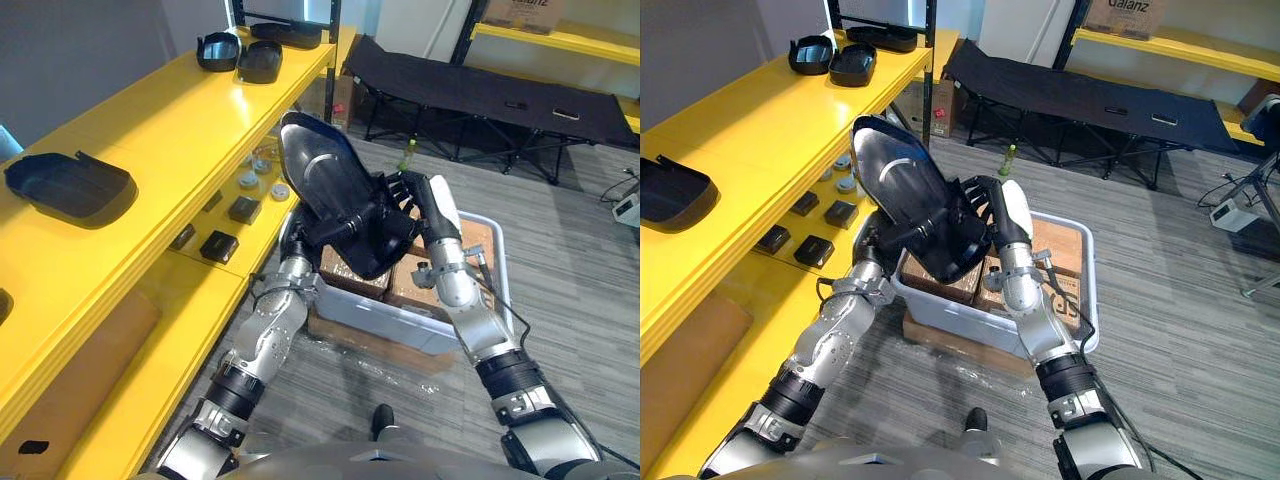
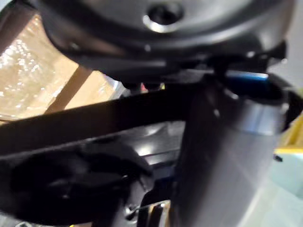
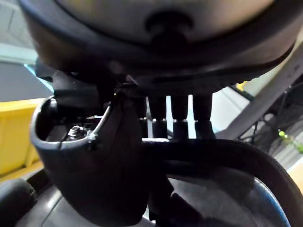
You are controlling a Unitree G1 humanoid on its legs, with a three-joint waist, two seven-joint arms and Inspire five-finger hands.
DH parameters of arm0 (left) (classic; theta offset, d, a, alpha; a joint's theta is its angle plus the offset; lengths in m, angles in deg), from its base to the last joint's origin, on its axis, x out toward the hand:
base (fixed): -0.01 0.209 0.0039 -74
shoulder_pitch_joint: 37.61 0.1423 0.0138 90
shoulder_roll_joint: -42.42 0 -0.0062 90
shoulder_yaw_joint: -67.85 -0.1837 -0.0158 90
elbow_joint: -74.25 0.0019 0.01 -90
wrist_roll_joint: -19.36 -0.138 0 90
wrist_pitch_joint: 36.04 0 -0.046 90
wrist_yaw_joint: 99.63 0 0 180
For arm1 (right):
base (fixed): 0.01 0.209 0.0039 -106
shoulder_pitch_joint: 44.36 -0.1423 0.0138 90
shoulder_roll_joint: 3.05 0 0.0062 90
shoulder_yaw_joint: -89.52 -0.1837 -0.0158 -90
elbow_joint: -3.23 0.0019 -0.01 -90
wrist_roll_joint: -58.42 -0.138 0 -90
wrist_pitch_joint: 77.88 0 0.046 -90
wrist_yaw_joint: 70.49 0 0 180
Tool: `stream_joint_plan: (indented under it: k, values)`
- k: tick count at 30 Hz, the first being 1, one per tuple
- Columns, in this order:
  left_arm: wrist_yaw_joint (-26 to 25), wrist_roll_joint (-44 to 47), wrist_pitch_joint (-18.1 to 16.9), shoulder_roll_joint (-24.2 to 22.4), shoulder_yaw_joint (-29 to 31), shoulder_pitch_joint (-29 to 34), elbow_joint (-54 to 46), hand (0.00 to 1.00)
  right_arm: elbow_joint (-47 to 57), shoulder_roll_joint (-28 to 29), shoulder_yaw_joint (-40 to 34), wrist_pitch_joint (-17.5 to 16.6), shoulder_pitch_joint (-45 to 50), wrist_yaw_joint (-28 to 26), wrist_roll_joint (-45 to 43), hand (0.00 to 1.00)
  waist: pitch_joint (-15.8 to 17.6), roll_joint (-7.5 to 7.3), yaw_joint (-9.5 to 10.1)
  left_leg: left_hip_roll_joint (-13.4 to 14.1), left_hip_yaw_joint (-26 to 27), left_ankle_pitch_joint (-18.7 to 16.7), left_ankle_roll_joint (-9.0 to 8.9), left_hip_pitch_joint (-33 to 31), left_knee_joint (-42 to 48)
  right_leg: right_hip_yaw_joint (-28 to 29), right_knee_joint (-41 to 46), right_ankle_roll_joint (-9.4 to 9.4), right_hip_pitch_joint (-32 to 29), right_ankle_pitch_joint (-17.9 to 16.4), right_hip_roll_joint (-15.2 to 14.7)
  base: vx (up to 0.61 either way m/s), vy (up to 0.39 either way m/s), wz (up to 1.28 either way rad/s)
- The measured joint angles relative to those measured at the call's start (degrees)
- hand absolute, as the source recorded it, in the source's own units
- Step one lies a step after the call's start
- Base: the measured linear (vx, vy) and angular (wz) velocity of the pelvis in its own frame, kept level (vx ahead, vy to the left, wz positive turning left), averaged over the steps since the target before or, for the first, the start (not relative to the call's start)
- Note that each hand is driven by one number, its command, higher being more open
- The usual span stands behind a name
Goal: Walk over and take three plastic housings, then place them on the shelf
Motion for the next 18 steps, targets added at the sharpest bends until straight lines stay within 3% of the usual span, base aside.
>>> stream_joint_plan:
  k: [5,6,9,15,18]
  values:
    - [-1.9,6.7,-1.1,-0.1,0.6,0.0,2.0,1.0,0.0,1.4,0.6,0.0,0.6,0.5,0.0,0.0,-0.1,-0.17,0.2,0.0,0.2,0.0,0.12,0.6,-0.5,0.0,0.0,0.0,0.3,0.0,0.0,-0.01,0.006,-0.01]
    - [-1.9,7.4,-1.1,-0.1,0.7,0.0,2.1,0.0,0.0,1.4,0.7,0.0,0.7,0.7,0.0,0.0,-0.1,-0.18,0.2,0.0,0.2,0.1,0.12,0.6,-0.5,0.0,0.0,0.0,0.3,0.0,0.0,0.0,0.0,0.0]
    - [-0.2,9.9,-0.8,-0.8,1.0,0.0,3.2,0.0,0.0,1.6,1.1,0.0,1.9,2.0,0.0,0.0,-0.2,-0.28,0.5,0.0,0.2,0.1,0.06,0.6,-0.5,0.0,0.0,0.0,0.3,0.0,0.0,0.0,0.01,0.0]
    - [10.9,10.6,5.5,-1.4,1.1,0.0,6.6,0.0,-0.5,2.2,1.2,0.0,3.1,4.5,-1.2,0.0,-0.2,-0.34,0.79,-0.1,0.8,0.2,0.05,1.1,-0.6,0.5,0.0,0.0,0.4,0.0,0.0,0.0,0.014,-0.03]
    - [12.1,11.1,7.0,-0.3,0.7,-0.8,9.7,0.0,0.0,1.9,2.2,-1.3,4.7,5.9,-1.6,0.0,-0.4,-0.51,0.17,-0.1,1.2,0.2,0.08,1.4,-0.6,0.8,0.0,0.0,0.4,0.0,0.0,-0.01,0.029,-0.07]
